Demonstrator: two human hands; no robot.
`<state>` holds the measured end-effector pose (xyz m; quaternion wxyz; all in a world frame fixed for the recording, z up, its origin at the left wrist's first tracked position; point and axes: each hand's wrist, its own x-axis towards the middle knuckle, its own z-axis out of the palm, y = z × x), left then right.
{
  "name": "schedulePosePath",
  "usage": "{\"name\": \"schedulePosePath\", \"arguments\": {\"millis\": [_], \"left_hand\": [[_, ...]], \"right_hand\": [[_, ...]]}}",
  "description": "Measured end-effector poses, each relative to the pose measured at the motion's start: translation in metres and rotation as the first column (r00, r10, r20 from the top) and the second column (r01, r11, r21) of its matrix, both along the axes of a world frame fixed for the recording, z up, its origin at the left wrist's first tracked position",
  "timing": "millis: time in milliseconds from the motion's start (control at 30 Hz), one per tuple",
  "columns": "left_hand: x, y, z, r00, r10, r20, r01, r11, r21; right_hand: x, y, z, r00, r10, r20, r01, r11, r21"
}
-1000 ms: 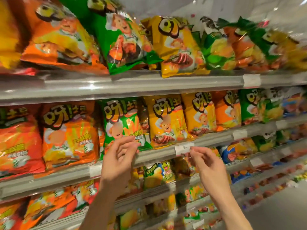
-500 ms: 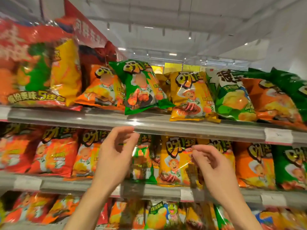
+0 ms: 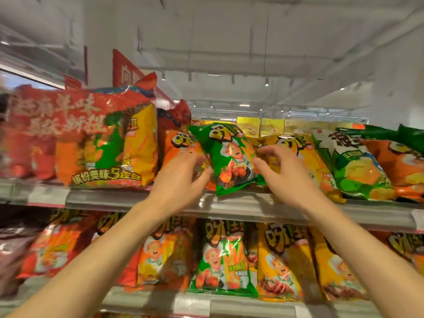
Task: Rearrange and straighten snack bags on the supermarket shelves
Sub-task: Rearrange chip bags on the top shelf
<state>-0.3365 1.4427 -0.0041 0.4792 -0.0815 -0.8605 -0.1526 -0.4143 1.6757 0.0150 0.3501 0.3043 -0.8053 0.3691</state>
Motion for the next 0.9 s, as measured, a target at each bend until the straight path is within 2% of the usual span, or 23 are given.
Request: {"name": "schedulePosePath", "arguments": {"millis": [67, 133, 233, 467, 667, 800, 900], "left_hand": [[-0.003, -0.001, 0.003, 0.998, 0.042, 0.045, -0.038, 0.997, -0.073], [-0.006, -0.002, 0.006, 0.995, 0.071, 0.066, -0.062, 0.990, -0.128], [-0.011, -0.005, 0.010, 0.992, 0.078, 0.103, -0.064, 0.989, -0.133], [-0.028, -0.001, 0.021, 0.968, -0.089, 0.234, 0.068, 0.993, 0.096], [-0.037, 0.009, 0.013, 0.965, -0.147, 0.218, 0.101, 0.973, 0.207], [-0.036, 0.011, 0.014, 0.954, -0.271, 0.128, 0.210, 0.909, 0.359], [-0.038, 0.014, 0.017, 0.933, -0.341, 0.114, 0.260, 0.859, 0.441]], "right_hand": [[-0.009, -0.016, 0.009, 0.999, -0.016, 0.051, 0.016, 1.000, 0.002], [-0.018, -0.026, 0.013, 0.983, 0.003, 0.182, 0.003, 0.999, -0.032], [-0.029, -0.028, 0.008, 0.938, 0.026, 0.345, -0.017, 0.999, -0.030], [-0.043, -0.016, 0.004, 0.874, 0.142, 0.464, -0.082, 0.986, -0.148], [-0.044, -0.015, -0.002, 0.886, 0.212, 0.412, -0.106, 0.958, -0.267], [-0.041, -0.014, 0.004, 0.900, 0.275, 0.337, -0.137, 0.914, -0.381], [-0.035, -0.012, 0.011, 0.898, 0.333, 0.288, -0.175, 0.871, -0.459]]}}
